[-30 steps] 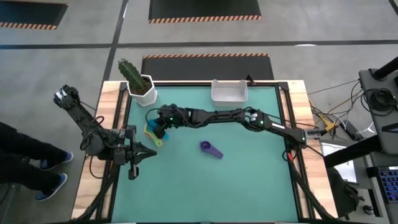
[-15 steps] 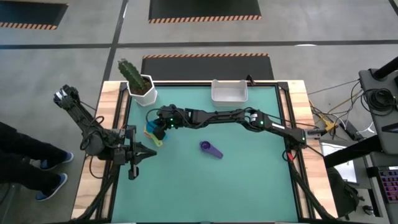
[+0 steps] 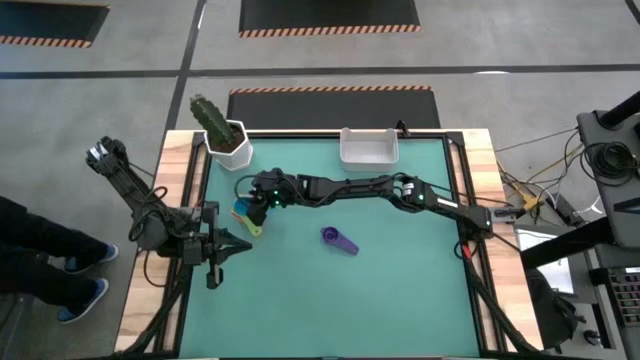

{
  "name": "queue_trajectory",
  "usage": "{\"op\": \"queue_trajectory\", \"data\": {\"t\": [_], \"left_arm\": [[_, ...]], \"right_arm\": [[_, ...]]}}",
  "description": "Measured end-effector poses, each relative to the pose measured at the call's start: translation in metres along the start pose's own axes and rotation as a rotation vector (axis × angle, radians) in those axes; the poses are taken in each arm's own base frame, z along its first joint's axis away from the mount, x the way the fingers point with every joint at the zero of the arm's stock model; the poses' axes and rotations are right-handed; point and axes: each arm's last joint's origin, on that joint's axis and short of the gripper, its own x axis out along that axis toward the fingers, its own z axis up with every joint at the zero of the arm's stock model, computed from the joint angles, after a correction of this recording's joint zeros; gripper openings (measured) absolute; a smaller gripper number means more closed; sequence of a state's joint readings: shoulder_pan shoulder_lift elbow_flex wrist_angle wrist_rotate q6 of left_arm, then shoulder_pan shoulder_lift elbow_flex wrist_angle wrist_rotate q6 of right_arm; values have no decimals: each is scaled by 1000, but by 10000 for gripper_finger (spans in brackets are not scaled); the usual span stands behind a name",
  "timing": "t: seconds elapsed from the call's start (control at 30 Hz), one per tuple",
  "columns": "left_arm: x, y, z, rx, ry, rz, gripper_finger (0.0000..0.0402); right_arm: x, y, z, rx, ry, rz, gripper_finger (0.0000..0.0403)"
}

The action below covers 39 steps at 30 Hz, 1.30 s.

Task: Nest measuring cups in basket
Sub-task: Stack the light blue measuring cup on top of the green measuring cup

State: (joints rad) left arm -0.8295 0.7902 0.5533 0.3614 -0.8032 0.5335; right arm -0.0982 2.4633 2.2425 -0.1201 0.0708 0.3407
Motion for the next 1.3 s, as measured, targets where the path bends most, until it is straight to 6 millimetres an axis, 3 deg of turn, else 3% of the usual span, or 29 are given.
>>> {"op": "queue_trajectory", "data": {"t": [0.17, 0.3, 0.5, 0.77, 1.03, 1.3], "left_arm": [[0, 0, -1, -10, 5, -2, 0], [0, 1, -2, -58, 46, 62, 0], [-3, -1, -20, -179, 222, 240, 0], [-5, -17, -46, -491, 359, 148, 0], [2, -56, -86, -683, 675, 53, 0], [-1, -73, -116, -642, 889, 146, 0]], "right_arm": [[-5, 0, 5, -57, 31, 63, 137], [-27, 0, 30, -138, 89, 85, 132], [-60, -1, 50, -321, 194, 61, 90], [-87, -10, 59, -419, 297, 45, 23], [-95, -12, 47, -462, 344, 78, 9], [-72, -23, 8, -477, 234, 151, 9]]}}
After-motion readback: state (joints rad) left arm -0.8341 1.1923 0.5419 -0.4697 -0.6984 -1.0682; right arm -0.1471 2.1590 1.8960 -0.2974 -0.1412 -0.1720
